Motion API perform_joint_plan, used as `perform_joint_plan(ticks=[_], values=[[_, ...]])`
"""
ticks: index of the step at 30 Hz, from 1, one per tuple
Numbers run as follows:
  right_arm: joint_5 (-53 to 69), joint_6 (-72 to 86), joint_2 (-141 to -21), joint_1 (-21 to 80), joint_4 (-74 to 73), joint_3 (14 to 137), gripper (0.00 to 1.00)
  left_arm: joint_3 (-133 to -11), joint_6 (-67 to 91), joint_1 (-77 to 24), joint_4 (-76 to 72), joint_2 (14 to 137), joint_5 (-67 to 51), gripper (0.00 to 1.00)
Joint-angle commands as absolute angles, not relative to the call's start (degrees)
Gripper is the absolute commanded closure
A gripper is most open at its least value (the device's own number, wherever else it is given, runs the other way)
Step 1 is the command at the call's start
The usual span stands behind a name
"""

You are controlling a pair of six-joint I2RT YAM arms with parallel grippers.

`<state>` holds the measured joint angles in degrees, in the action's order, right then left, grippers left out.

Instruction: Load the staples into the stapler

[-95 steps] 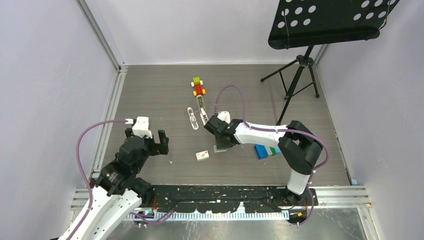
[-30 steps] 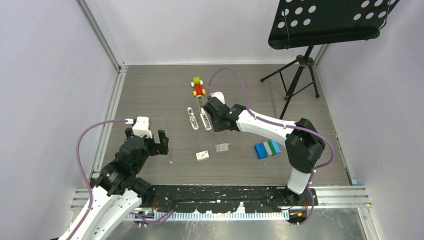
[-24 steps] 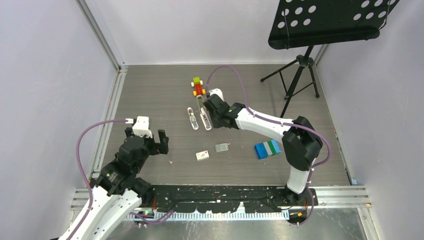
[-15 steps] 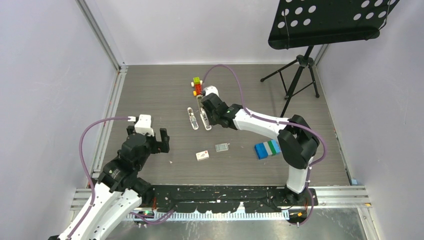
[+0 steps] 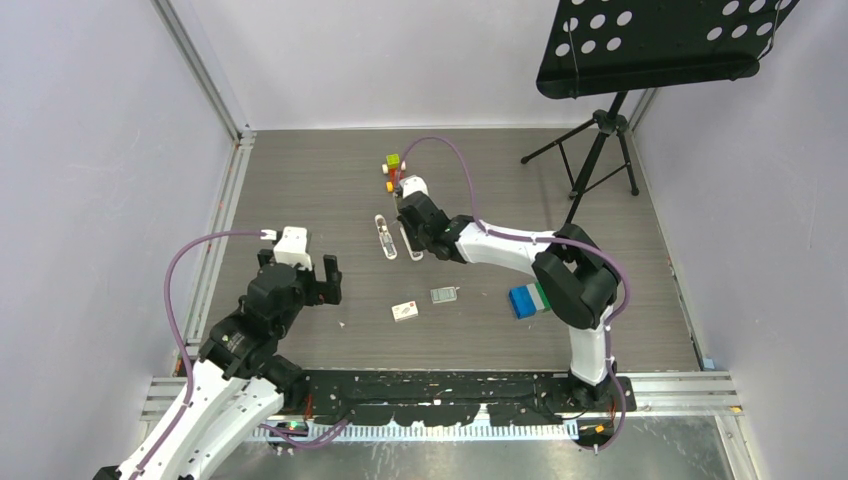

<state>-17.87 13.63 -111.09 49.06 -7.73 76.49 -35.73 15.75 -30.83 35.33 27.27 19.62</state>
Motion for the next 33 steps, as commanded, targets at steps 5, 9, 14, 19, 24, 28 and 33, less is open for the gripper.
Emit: perform_joint_plan(ticks=[5, 9, 14, 19, 24, 28, 33], values=[[-17.82, 13.01, -112.88, 49.22, -3.29, 78.14, 0.83, -35.88, 14.59, -30.5, 31.91, 26.43, 18.79, 0.01], [-17.69, 13.01, -113.14, 49.13, -3.04, 78.31, 0.83, -35.84, 14.5, -30.5, 31.85, 25.77, 18.81, 0.01], [-17.26, 12.92, -112.88, 49.16, -2.39, 77.84, 0.83, -35.82, 14.5, -30.5, 31.82, 25.75, 18.72, 0.01], [-17.29, 12.9, -112.14, 49.27, -1.33, 77.16, 0.83, -35.83, 14.5, -30.5, 31.82, 25.73, 18.72, 0.01], [-17.02, 12.92, -111.92, 49.22, -0.7, 76.73, 0.83, -35.78, 14.5, -30.5, 31.82, 25.67, 18.67, 0.01], [-16.71, 13.16, -112.42, 49.22, -1.06, 77.04, 0.83, -35.82, 14.5, -30.5, 31.82, 25.57, 18.72, 0.01], [-17.26, 13.18, -113.09, 49.22, -1.79, 77.53, 0.83, -35.82, 14.5, -30.49, 31.82, 25.57, 18.63, 0.01]])
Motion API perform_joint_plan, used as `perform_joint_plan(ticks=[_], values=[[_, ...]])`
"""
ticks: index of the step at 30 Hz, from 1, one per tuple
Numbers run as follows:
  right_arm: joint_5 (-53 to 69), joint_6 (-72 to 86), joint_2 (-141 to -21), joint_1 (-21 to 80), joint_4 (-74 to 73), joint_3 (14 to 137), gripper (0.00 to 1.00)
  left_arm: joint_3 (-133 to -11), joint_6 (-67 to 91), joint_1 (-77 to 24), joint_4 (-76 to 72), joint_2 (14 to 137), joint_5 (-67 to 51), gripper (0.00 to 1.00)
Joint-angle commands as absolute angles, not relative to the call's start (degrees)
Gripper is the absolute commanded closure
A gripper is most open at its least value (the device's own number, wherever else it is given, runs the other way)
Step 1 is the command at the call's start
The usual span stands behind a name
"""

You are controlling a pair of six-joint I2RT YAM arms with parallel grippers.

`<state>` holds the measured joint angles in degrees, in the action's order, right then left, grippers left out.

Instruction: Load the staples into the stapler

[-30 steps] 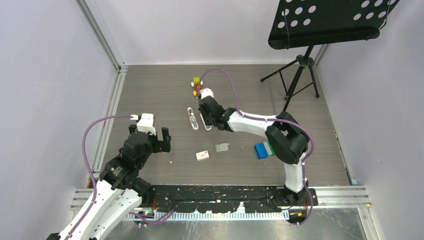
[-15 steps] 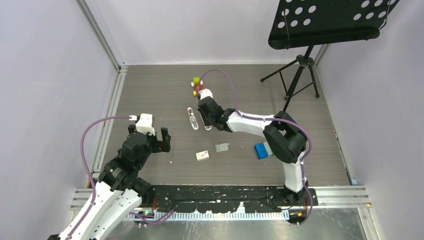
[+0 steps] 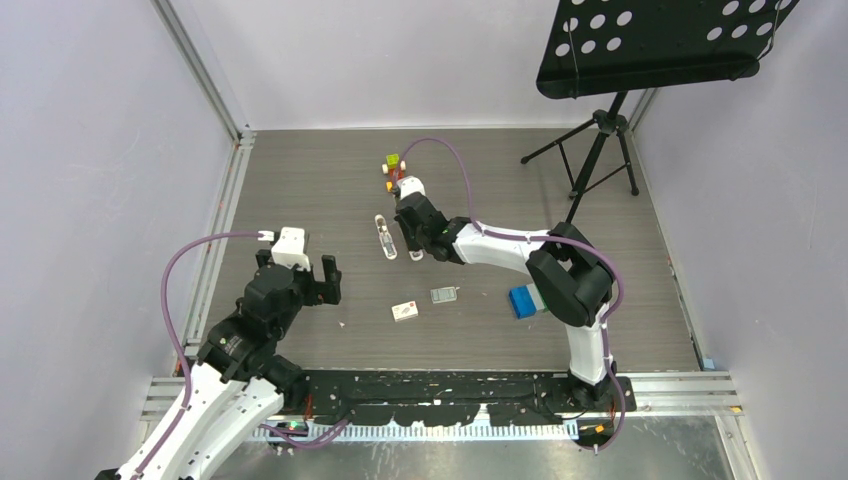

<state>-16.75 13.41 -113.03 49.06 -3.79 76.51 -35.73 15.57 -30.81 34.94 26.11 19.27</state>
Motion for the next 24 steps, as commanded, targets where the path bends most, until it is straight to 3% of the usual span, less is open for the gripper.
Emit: perform_joint_plan(ticks=[1, 24], values=[[-17.44, 13.18, -113.14, 49.22, -1.92, 77.55, 0.83, -35.85, 14.45, -30.5, 31.82, 25.53, 18.65, 0.01], [-18.6, 12.96, -113.93, 49.22, -3.15, 77.78, 0.83, -35.77, 14.41, -30.5, 31.75, 25.65, 18.39, 0.01]])
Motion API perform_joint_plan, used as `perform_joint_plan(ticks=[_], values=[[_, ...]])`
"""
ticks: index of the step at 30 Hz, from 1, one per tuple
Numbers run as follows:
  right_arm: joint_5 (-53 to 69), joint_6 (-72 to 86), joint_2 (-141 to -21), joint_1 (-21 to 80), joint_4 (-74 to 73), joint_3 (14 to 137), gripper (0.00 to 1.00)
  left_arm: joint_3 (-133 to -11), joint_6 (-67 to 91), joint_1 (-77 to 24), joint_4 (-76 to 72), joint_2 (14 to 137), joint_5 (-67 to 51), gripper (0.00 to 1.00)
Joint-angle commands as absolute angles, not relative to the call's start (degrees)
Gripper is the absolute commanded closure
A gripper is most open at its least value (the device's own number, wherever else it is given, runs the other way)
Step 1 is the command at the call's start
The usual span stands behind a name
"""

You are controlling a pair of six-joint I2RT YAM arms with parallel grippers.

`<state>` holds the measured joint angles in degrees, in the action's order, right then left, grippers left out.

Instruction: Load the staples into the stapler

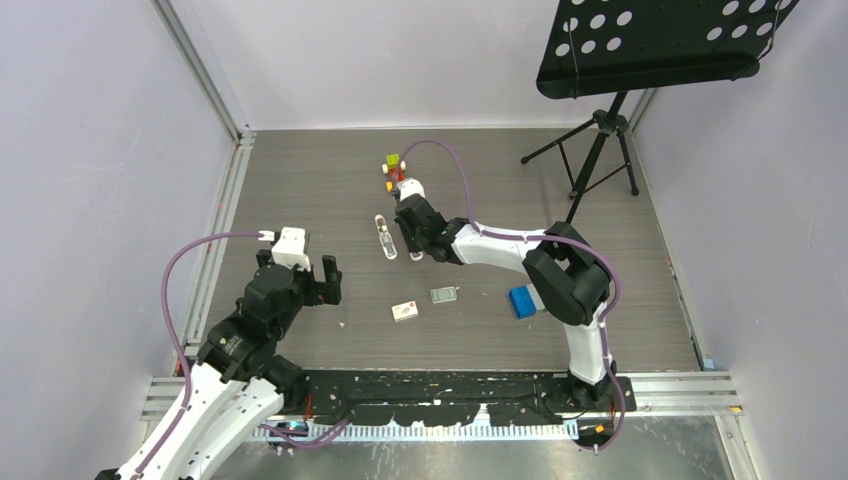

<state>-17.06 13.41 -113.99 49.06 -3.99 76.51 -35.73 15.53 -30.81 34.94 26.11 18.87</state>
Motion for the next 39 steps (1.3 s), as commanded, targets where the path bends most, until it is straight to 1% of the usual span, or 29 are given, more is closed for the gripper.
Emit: perform_joint_plan(ticks=[1, 17, 34, 39], values=[[-18.76, 12.93, -113.87, 49.27, -3.12, 77.78, 0.83, -35.79, 14.41, -30.5, 31.73, 25.73, 18.37, 0.01], [-23.15, 10.51, -114.35, 50.97, -2.94, 76.83, 0.83, -35.78, 14.28, -30.5, 31.58, 26.02, 18.45, 0.01], [-21.53, 9.95, -113.52, 51.28, -1.66, 74.54, 0.83, -35.76, 14.15, -30.5, 31.68, 25.7, 18.37, 0.01], [-21.2, 9.93, -113.12, 51.28, -1.85, 74.74, 0.8, -35.69, 14.15, -30.5, 31.66, 25.66, 18.37, 0.01]])
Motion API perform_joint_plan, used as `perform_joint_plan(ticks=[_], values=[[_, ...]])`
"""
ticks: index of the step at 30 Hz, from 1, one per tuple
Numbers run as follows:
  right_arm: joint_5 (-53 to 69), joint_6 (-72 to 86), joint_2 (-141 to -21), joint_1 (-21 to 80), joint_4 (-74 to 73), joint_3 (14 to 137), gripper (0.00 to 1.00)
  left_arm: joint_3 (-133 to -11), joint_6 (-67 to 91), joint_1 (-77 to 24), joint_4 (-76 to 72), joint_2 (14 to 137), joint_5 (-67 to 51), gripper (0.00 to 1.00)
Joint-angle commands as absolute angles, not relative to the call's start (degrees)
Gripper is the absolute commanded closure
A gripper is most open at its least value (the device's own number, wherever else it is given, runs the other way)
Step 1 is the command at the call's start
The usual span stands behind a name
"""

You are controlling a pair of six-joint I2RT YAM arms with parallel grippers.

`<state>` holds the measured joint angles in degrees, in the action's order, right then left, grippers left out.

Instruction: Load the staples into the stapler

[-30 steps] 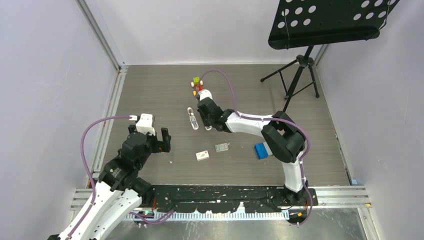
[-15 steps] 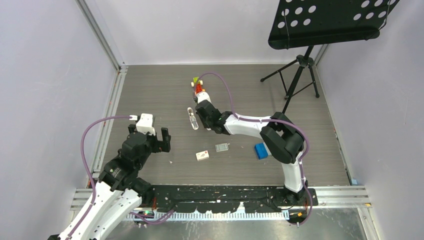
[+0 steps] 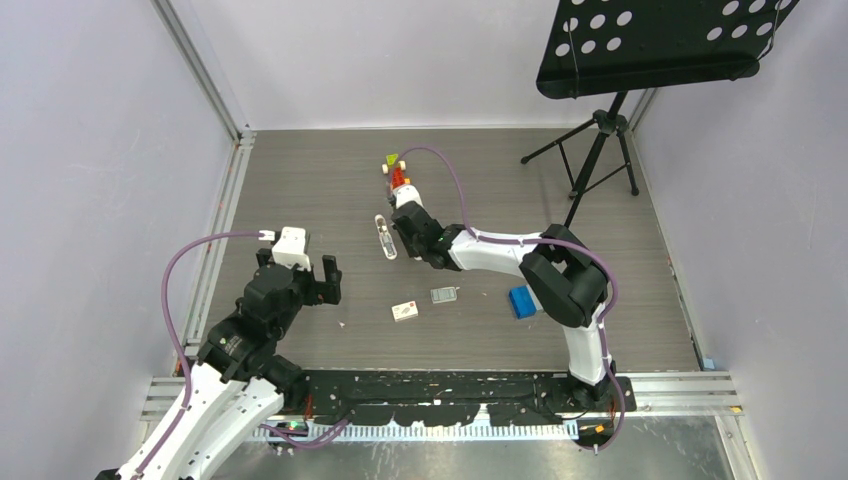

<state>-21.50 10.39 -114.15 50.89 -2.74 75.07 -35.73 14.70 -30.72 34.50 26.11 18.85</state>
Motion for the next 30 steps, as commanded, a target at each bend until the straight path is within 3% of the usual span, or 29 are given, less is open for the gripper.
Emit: perform_joint_plan(ticks=[1, 11, 30], values=[[-21.18, 9.93, -113.12, 51.25, -1.94, 74.91, 0.79, -35.71, 14.15, -30.5, 31.67, 25.64, 18.37, 0.01], [-21.37, 9.43, -113.2, 51.2, -2.57, 77.42, 0.64, -35.73, 14.06, -30.5, 31.71, 25.54, 18.28, 0.01], [-18.05, 12.21, -112.38, 48.78, -1.71, 76.62, 0.61, -35.74, 13.97, -30.47, 31.68, 25.29, 18.38, 0.01]])
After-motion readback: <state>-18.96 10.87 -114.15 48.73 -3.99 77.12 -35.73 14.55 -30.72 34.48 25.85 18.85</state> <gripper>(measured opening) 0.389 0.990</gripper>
